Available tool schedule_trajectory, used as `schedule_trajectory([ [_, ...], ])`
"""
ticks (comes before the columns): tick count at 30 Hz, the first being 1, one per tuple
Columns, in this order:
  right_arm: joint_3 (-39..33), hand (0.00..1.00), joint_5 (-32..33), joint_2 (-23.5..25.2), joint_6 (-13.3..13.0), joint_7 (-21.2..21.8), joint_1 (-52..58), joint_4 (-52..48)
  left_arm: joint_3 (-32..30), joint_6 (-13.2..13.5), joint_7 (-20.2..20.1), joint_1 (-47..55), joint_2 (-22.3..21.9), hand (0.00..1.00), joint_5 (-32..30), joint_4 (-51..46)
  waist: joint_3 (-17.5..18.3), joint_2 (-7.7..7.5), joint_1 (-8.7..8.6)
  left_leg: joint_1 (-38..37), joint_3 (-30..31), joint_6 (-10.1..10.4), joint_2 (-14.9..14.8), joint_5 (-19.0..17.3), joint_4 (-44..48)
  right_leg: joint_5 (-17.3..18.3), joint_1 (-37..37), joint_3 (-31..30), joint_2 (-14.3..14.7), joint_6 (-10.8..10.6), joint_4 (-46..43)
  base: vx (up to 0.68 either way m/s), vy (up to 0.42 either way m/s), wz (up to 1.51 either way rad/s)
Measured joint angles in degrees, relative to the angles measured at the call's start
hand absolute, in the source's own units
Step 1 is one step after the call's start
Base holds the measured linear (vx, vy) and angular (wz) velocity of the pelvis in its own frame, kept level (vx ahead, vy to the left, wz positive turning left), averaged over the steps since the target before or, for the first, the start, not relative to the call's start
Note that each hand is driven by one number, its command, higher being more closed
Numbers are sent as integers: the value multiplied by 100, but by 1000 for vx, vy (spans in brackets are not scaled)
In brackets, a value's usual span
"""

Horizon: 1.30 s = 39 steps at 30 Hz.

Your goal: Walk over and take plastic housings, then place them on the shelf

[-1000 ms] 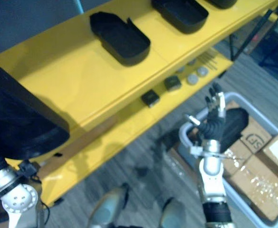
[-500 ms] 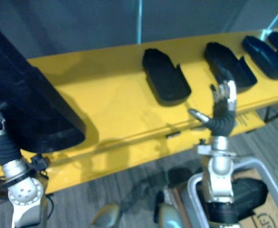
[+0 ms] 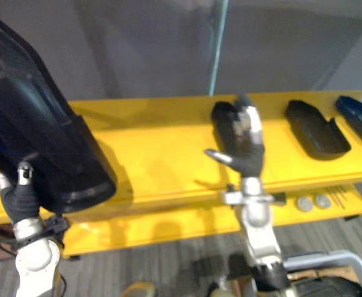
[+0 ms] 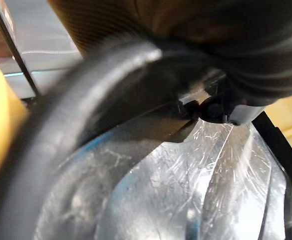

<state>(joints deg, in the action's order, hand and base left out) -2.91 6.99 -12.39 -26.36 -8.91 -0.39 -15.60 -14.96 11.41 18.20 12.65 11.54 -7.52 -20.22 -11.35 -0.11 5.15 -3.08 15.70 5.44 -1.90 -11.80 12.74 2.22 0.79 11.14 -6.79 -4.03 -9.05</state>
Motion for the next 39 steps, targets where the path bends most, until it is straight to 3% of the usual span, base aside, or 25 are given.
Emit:
schedule_trajectory([
  [3,-933,0,-98,-186,1,-70,420,-333,-7,-481,-283,-81,226,100,48,322,91,86,-209,22,-399,-26,-62,36,-132,-131,-76,-177,13,-14,189,-98,31,-31],
  [5,-1331,0,-95,-277,0,-129,572,-389,21,-1037,-388,-356,309,100,104,698,186,156,-404,23,-720,-74,-111,47,-186,-317,-105,-375,90,-18,377,-39,17,-46],
  [7,-1491,0,-26,-305,22,-103,730,-393,27,-1426,-513,-633,435,100,269,1015,227,182,-515,20,-905,-90,-119,78,-239,-446,-145,-514,100,-10,500,-20,33,-43],
  [8,-1571,0,146,-305,89,-29,834,-393,29,-1724,-569,-836,492,100,323,1207,230,184,-602,20,-1019,-91,-116,80,-250,-488,-199,-622,104,-33,513,-18,41,-39],
  [13,-1698,0,364,-291,472,269,1191,-233,76,-2613,-729,-1537,763,100,488,1999,239,192,-907,-15,-1350,-96,-125,89,-285,-612,-305,-907,133,-101,557,10,43,-29],
  [16,-1664,0,477,-255,603,436,1356,-71,146,-3043,-724,-1802,950,100,548,2385,247,222,-936,-169,-1634,-93,-173,91,-372,-625,-300,-1069,181,-94,554,26,29,-30],
  [23,-1351,0,577,-225,641,645,1445,-11,212,-3855,-793,-2259,1339,100,702,3172,252,253,-1076,-285,-1945,-85,-200,89,-461,-610,-346,-1273,202,-72,551,0,25,-18],
  [28,-1096,0,698,-237,650,642,1427,-12,217,-4420,-994,-2530,1539,100,389,3757,241,280,-1140,-273,-2080,-85,-201,88,-466,-619,-394,-1312,202,-83,535,-10,12,-5],
  [32,-992,0,802,-309,665,631,1415,-36,149,-4678,-1176,-2660,1590,100,22,3912,193,363,-1155,-260,-2141,-85,-198,88,-465,-624,-474,-1353,200,-94,434,4,10,-4],
  [36,-821,0,803,-333,707,611,1421,-175,46,-4784,-1427,-2770,1743,100,-459,4046,137,467,-1207,-271,-2253,-85,-230,88,-454,-626,-487,-1411,200,-97,421,2,13,-5],
  [39,-769,0,803,-335,708,521,1453,-195,-72,-4832,-1514,-2795,1745,100,-489,4121,110,515,-1217,-272,-2268,-85,-247,87,-445,-620,-507,-1420,208,-91,392,-2,1,-3],
])
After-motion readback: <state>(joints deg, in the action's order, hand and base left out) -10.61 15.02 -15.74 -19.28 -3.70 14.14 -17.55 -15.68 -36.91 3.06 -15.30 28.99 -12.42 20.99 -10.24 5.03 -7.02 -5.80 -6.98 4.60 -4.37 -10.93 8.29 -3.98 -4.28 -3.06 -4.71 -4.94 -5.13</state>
